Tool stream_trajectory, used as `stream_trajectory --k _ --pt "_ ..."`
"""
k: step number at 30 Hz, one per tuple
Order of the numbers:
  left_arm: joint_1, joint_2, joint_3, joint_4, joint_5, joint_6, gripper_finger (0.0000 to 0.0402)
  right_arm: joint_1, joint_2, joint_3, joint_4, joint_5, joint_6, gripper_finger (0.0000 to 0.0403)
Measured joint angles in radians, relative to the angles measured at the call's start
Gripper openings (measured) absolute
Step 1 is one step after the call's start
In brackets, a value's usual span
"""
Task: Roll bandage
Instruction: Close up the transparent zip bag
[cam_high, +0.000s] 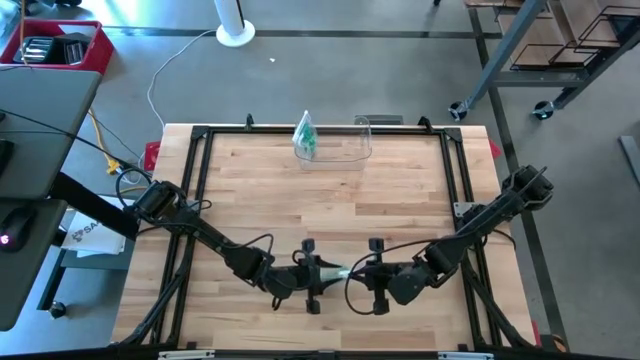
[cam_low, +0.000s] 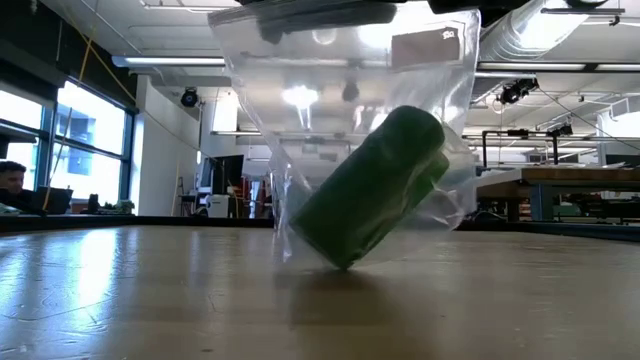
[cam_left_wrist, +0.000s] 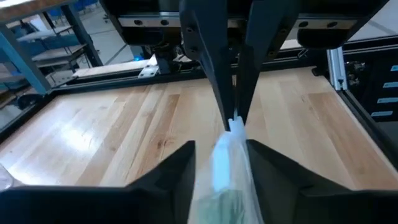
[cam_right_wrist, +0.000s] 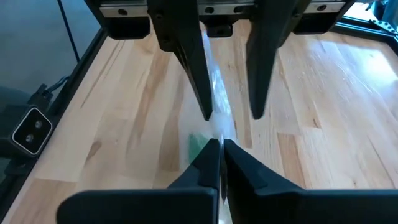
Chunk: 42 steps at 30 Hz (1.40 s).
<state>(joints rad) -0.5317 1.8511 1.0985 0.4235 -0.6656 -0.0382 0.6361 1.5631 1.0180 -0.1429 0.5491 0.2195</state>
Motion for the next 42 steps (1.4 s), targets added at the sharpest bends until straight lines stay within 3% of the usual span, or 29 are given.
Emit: stream_trajectory --k 4,9,15,21,25,30,37,42 --pt "0.009 0.003 0.0 0.005 0.024 0.022 0.016 0.0 0.0 0.0 -0.003 0.0 -0.001 0.0001" --pt "0.014 0.033 0.0 0.121 0.076 0.108 0.0153 -0.001 0.0 0.0 0.002 0.0 -0.002 0.0001" --pt "0.015 0.051 0.0 0.174 0.077 0.142 0.0112 0.0 0.0 0.0 0.002 0.0 -0.002 0.0" --pt "0.015 0.051 0.0 0.162 0.074 0.145 0.0043 -0.001 0.0 0.0 0.002 0.0 0.002 0.0" --pt "0.01 0.048 0.002 0.123 0.054 0.143 0.0011 0.003 0.001 0.0 -0.004 0.0 0.008 0.0" --pt "-0.019 0.012 0.002 0.044 -0.009 0.129 0.0024 0.022 -0.019 0.0 -0.037 0.033 0.035 0.0" --pt "-0.062 -0.079 0.002 -0.205 -0.043 0.006 0.002 0.056 -0.079 0.0 -0.099 0.097 0.069 0.0" --pt "-0.083 -0.112 0.001 -0.295 -0.051 -0.037 0.0026 0.061 -0.091 0.0 -0.102 0.098 0.072 0.0"
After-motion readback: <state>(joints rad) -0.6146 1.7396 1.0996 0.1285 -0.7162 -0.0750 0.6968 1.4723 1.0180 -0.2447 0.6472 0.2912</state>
